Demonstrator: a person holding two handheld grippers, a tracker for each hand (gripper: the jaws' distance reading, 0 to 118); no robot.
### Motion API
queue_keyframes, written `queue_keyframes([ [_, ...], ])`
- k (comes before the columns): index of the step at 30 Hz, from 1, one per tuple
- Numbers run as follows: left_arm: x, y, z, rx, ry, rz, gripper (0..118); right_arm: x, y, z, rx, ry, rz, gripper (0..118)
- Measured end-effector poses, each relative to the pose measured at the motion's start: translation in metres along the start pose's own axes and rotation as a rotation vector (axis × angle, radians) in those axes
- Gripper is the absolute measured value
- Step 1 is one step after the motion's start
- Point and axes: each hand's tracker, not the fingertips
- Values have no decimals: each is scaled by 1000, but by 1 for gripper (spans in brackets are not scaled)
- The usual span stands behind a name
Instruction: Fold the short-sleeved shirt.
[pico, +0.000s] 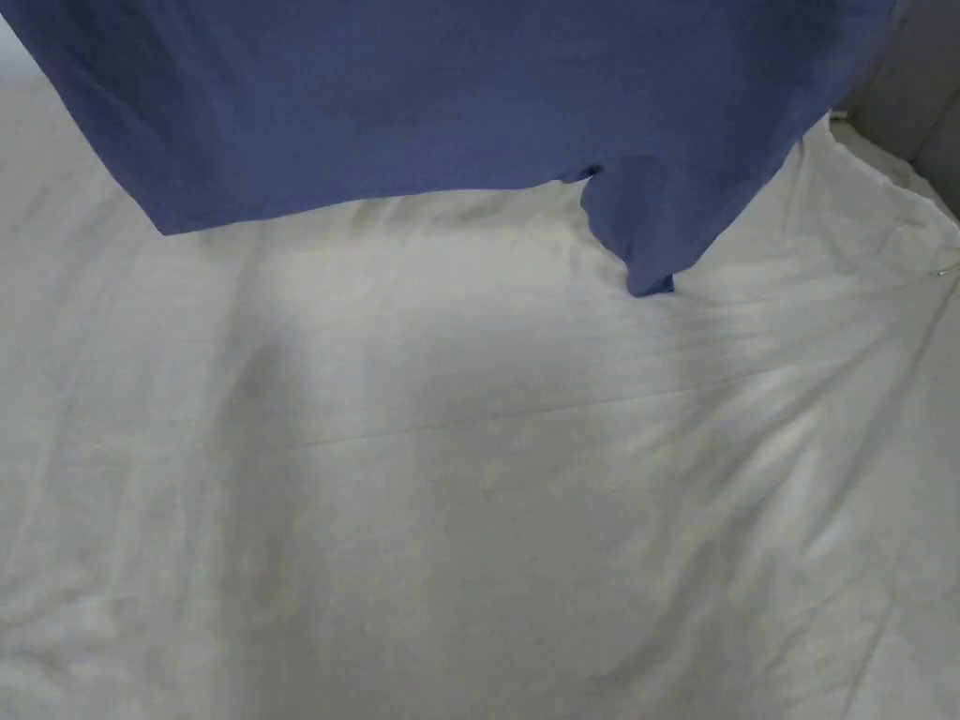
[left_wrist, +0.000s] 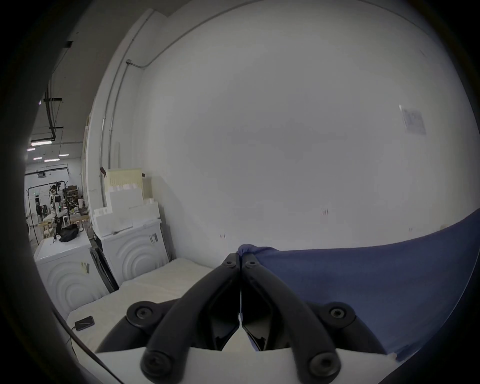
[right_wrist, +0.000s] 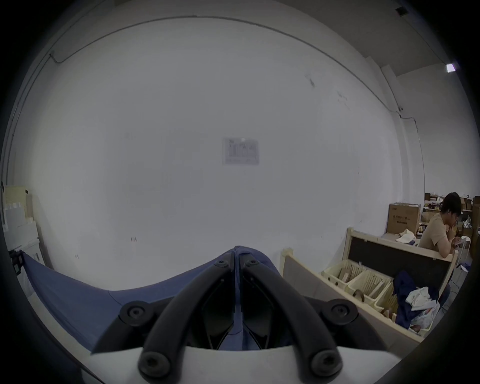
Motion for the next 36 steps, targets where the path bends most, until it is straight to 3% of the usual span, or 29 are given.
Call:
queue_keyframes([
  [10, 34, -162, -25, -273, -58, -95, 0, 15, -170, -38, -311, -6, -14, 1],
  [17, 23, -274, 1, -491, -129, -123, 0, 38, -305, -8, -565, -18, -34, 1],
  [20, 10, -319, 29, -559, -129, -141, 0, 48, -353, 15, -638, -14, -34, 1],
  [26, -23, -391, 110, -644, -164, -254, 0, 69, -430, 78, -791, -5, 42, 1],
  [31, -66, -416, 175, -683, -222, -138, 0, 95, -467, 140, -841, 2, 16, 1],
  [36, -110, -433, 233, -679, -254, -177, 0, 127, -481, 204, -880, 66, -34, 1],
])
